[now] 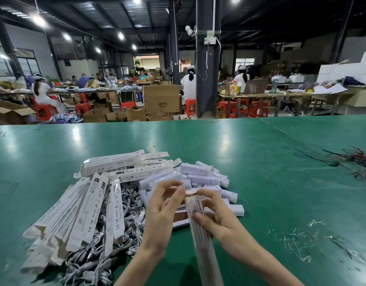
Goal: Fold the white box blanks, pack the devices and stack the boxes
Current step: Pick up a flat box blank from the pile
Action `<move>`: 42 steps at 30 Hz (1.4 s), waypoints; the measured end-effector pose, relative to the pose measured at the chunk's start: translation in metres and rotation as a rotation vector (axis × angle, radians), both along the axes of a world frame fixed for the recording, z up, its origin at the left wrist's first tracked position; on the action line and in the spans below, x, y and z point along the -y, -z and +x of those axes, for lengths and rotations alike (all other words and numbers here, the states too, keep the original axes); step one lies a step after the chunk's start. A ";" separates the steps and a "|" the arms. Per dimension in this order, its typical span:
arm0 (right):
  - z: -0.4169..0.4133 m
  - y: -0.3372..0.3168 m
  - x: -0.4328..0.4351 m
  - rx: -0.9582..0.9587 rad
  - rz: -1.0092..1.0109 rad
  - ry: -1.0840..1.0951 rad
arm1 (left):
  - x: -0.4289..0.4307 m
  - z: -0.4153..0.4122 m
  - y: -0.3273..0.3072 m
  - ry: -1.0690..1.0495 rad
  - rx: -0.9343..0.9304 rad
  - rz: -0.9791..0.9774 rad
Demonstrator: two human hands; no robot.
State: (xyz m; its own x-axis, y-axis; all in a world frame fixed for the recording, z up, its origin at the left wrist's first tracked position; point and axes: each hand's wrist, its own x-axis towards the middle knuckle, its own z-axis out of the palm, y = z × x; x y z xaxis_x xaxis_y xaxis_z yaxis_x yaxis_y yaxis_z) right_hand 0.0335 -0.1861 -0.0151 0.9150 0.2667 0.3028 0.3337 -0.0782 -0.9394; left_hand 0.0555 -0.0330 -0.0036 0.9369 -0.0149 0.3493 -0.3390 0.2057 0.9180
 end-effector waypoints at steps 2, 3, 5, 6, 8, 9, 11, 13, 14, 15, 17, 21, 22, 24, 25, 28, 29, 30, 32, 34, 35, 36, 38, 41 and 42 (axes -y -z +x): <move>-0.001 0.000 0.001 0.038 -0.034 0.005 | -0.002 -0.002 -0.005 0.019 -0.002 0.011; -0.001 -0.001 0.001 0.056 -0.054 0.006 | -0.003 -0.002 -0.006 0.027 -0.005 0.015; -0.002 -0.002 0.002 0.078 -0.090 0.007 | -0.005 -0.002 -0.008 0.026 -0.012 0.011; -0.003 -0.003 0.002 0.082 -0.106 0.006 | -0.006 -0.002 -0.009 0.022 -0.008 0.010; -0.003 -0.005 0.003 0.089 -0.137 0.005 | -0.008 -0.002 -0.010 0.011 0.002 0.012; -0.004 -0.005 0.004 0.096 -0.150 0.008 | -0.009 -0.002 -0.011 0.012 0.006 0.014; -0.005 -0.007 0.005 0.103 -0.159 0.017 | -0.009 -0.003 -0.012 0.032 0.011 0.005; -0.005 -0.008 0.006 0.098 -0.156 0.019 | -0.009 -0.003 -0.013 0.053 0.013 -0.006; -0.005 -0.008 0.006 0.094 -0.154 0.017 | -0.009 -0.003 -0.013 0.057 0.014 -0.007; -0.006 -0.009 0.006 0.091 -0.151 0.015 | -0.010 -0.004 -0.014 0.060 0.013 -0.006; -0.006 -0.009 0.006 0.090 -0.145 0.011 | -0.010 -0.004 -0.014 0.069 0.013 -0.006; -0.007 -0.009 0.006 0.090 -0.145 0.010 | -0.011 -0.006 -0.014 0.075 0.017 -0.011; -0.007 -0.008 0.006 0.089 -0.144 0.009 | -0.011 -0.006 -0.014 0.075 0.018 -0.013; -0.007 -0.008 0.006 0.089 -0.144 0.010 | -0.011 -0.007 -0.014 0.072 0.018 -0.019; -0.008 -0.007 0.006 0.090 -0.145 0.010 | -0.011 -0.007 -0.014 0.070 0.018 -0.020; -0.008 -0.008 0.005 0.090 -0.147 0.010 | -0.010 -0.007 -0.014 0.065 0.022 -0.020; -0.008 -0.008 0.006 0.089 -0.150 0.011 | -0.010 -0.007 -0.013 0.064 0.024 -0.019; -0.008 -0.008 0.006 0.089 -0.155 0.011 | -0.010 -0.007 -0.013 0.063 0.026 -0.017; -0.007 -0.008 0.006 0.089 -0.163 0.013 | -0.010 -0.007 -0.012 0.061 0.031 -0.014; -0.007 -0.008 0.007 0.087 -0.165 0.014 | -0.010 -0.007 -0.011 0.061 0.036 -0.012; -0.006 -0.008 0.007 0.088 -0.164 0.014 | -0.010 -0.006 -0.011 0.064 0.039 -0.013; -0.006 -0.007 0.007 0.089 -0.163 0.013 | -0.010 -0.006 -0.011 0.067 0.041 -0.014; -0.005 -0.007 0.007 0.090 -0.165 0.015 | -0.010 -0.006 -0.010 0.070 0.047 -0.011; -0.004 -0.006 0.007 0.094 -0.165 0.021 | -0.011 -0.005 -0.010 0.066 0.046 -0.004; -0.003 -0.006 0.007 0.096 -0.166 0.024 | -0.011 -0.004 -0.009 0.062 0.043 -0.005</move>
